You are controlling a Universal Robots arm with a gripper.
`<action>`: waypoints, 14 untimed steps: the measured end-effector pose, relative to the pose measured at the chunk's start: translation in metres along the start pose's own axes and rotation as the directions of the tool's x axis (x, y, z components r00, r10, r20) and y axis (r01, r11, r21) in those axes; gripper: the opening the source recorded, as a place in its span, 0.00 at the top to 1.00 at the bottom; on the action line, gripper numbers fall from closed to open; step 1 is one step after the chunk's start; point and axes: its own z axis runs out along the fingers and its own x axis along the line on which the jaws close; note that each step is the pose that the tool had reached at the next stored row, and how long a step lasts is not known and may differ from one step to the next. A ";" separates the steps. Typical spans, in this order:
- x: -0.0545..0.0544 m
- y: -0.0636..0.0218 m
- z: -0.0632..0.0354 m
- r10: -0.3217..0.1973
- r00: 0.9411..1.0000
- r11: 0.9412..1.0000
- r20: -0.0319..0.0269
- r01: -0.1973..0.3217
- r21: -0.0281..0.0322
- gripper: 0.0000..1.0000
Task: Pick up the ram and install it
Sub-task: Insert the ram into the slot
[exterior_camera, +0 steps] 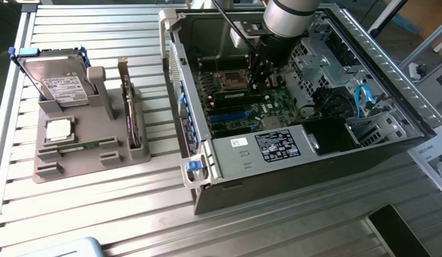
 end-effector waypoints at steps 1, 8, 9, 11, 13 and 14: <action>0.000 -0.0003 0.0000 0.000 1.000 1.000 0.000 0.000 0.000 0.88; 0.000 -0.0052 0.0001 0.000 1.000 1.000 0.000 0.000 0.000 0.88; 0.000 -0.0064 0.0001 0.000 1.000 1.000 0.000 0.000 0.000 0.88; 0.000 -0.0074 0.0001 0.000 1.000 1.000 0.000 0.000 0.000 0.88; 0.000 -0.0075 0.0001 0.000 1.000 1.000 -0.001 0.000 0.000 0.88; 0.000 -0.0076 0.0003 0.000 1.000 1.000 -0.001 0.000 0.000 0.88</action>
